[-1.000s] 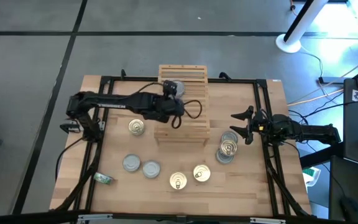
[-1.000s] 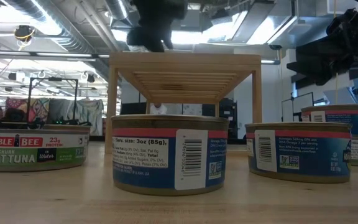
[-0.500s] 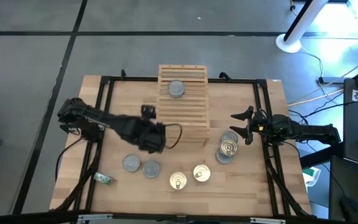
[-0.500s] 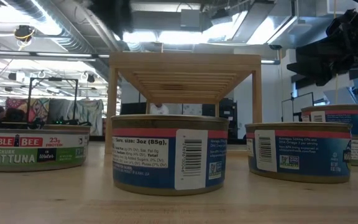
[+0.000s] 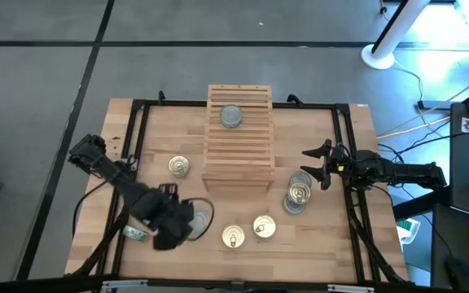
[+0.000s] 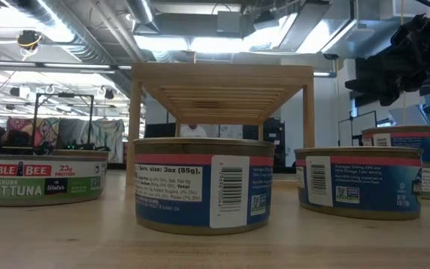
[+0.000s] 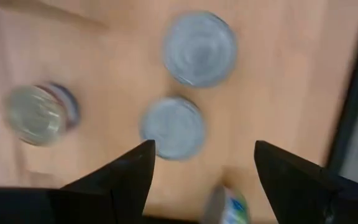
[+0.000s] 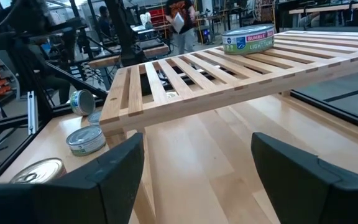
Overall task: Stack canned seafood by type on shelf
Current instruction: Stack the green tuna can on top of the green tuna can on the shelf
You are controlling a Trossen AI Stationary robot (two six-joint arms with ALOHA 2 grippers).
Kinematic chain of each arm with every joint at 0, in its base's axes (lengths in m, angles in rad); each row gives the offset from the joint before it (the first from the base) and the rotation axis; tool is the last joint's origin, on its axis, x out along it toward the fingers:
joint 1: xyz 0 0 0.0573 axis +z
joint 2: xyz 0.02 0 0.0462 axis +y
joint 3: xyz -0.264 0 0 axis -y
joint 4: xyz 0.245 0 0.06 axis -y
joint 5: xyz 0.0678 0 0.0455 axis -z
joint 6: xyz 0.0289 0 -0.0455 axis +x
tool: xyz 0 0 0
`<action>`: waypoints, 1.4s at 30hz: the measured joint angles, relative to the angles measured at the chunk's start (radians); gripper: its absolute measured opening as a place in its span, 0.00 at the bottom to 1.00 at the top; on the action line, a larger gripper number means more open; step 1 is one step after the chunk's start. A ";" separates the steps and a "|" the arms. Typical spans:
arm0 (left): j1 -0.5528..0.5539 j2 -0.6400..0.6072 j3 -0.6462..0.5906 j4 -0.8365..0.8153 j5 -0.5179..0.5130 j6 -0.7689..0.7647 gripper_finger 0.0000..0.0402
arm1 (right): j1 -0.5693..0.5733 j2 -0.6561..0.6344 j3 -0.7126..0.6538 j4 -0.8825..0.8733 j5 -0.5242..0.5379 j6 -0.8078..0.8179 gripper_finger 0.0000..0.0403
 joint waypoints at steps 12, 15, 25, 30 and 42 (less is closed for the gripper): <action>-0.246 0.015 -0.001 -0.035 0.032 -0.269 0.67 | 0.000 0.000 0.000 -0.006 0.000 0.000 0.73; -0.287 0.032 -0.001 -0.066 0.032 -0.282 0.67 | 0.000 0.000 0.000 -0.006 0.000 0.000 0.73; -0.346 0.111 -0.002 -0.090 0.074 -0.204 0.67 | 0.000 0.000 0.000 -0.003 0.000 0.000 0.73; -0.353 0.149 -0.002 -0.090 0.076 -0.175 0.67 | 0.000 0.000 0.000 -0.002 0.000 0.000 0.73; -0.346 0.163 -0.159 -0.073 0.212 -0.145 0.67 | 0.000 0.000 0.000 0.001 0.000 -0.007 0.73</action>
